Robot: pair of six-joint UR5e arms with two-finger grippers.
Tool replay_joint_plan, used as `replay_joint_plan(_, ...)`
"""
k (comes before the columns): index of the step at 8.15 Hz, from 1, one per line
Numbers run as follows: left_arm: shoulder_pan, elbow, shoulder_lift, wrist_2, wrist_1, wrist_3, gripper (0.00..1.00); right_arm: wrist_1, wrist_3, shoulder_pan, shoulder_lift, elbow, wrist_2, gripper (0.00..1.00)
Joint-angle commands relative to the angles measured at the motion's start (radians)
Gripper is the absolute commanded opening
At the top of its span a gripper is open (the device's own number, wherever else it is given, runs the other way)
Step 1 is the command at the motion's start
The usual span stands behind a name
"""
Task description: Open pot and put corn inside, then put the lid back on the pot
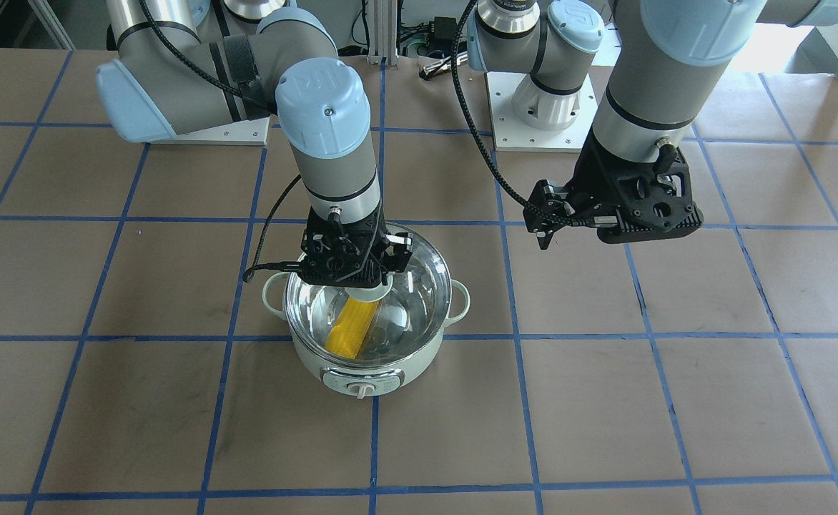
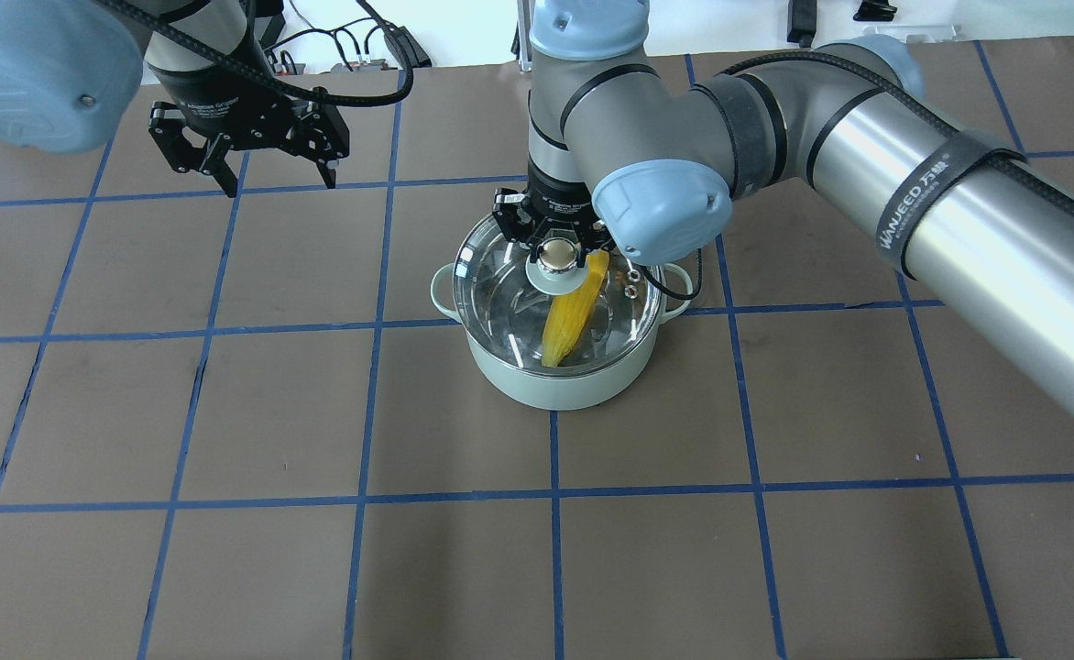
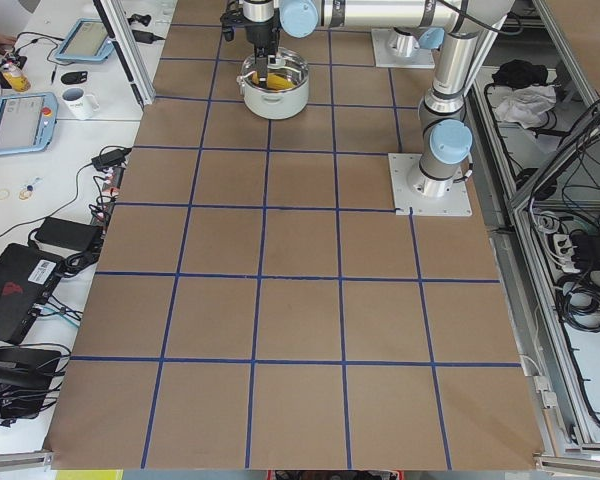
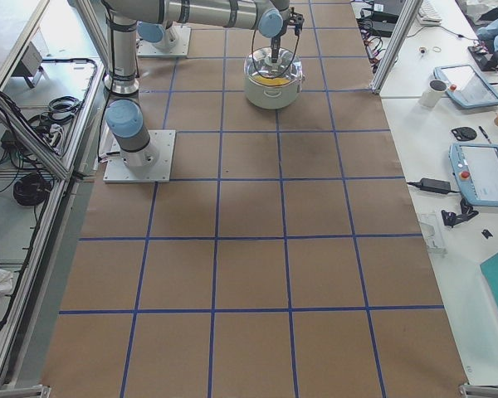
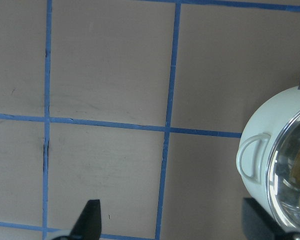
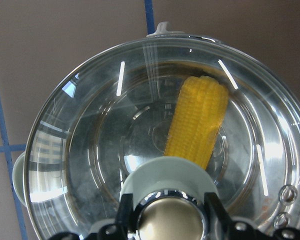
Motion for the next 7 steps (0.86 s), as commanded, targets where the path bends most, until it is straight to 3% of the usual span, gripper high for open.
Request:
replay_joint_plan(1,-0.003,0.0,0.008,0.0,0.0,0.0,1.0,-0.004,-0.005,-0.001,0.003,0.0,-0.001,0.44)
replay_joint_plan(7,-0.003,-0.001,0.008,0.0,0.0,0.0,1.0,-0.005,-0.013,-0.001,0.004,0.001,-0.011,0.43)
